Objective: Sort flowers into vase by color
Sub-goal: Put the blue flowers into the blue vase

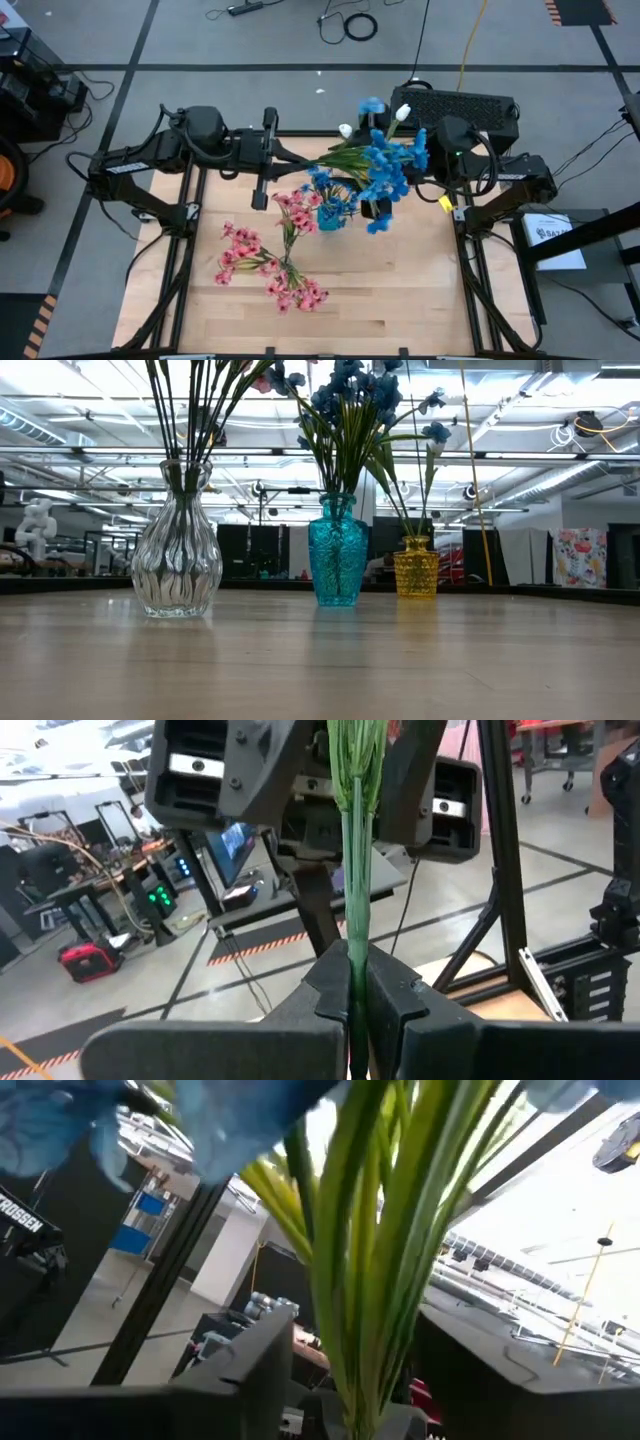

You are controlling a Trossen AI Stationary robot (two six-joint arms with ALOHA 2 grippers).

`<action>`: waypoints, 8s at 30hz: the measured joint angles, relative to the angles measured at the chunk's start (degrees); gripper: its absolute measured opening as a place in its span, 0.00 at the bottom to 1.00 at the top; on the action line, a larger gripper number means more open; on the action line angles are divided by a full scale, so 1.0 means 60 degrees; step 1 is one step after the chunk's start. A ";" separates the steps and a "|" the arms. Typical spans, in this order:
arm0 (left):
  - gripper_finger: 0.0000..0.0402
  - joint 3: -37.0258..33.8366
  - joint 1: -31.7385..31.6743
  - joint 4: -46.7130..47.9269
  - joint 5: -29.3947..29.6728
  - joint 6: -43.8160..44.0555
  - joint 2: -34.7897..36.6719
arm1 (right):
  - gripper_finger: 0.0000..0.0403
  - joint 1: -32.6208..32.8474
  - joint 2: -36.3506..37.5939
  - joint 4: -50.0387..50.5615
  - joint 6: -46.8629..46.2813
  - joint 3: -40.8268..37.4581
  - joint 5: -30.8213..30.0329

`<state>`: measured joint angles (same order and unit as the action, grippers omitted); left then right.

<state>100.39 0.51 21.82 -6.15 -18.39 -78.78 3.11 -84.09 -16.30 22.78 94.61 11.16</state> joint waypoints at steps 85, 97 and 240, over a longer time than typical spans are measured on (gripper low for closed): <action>0.62 -0.8961 -0.3260 -0.1551 0.1988 0.2453 0.3512 | 0.02 0.2265 0.4738 0.0142 -0.2682 -0.7898 -0.2331; 0.62 -1.1093 -0.3576 -0.3235 0.0339 0.3615 0.3515 | 0.02 0.2929 0.2916 -0.0703 -0.0825 -0.7992 -0.2350; 0.62 -1.1904 -0.2358 -1.3562 -0.1513 0.3257 -0.4426 | 0.00 0.4054 0.2292 -0.5801 0.0330 -1.0182 -0.6551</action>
<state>28.97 -13.64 -59.55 -15.23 1.15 -105.34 27.44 -70.34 -51.11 24.76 33.52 -28.15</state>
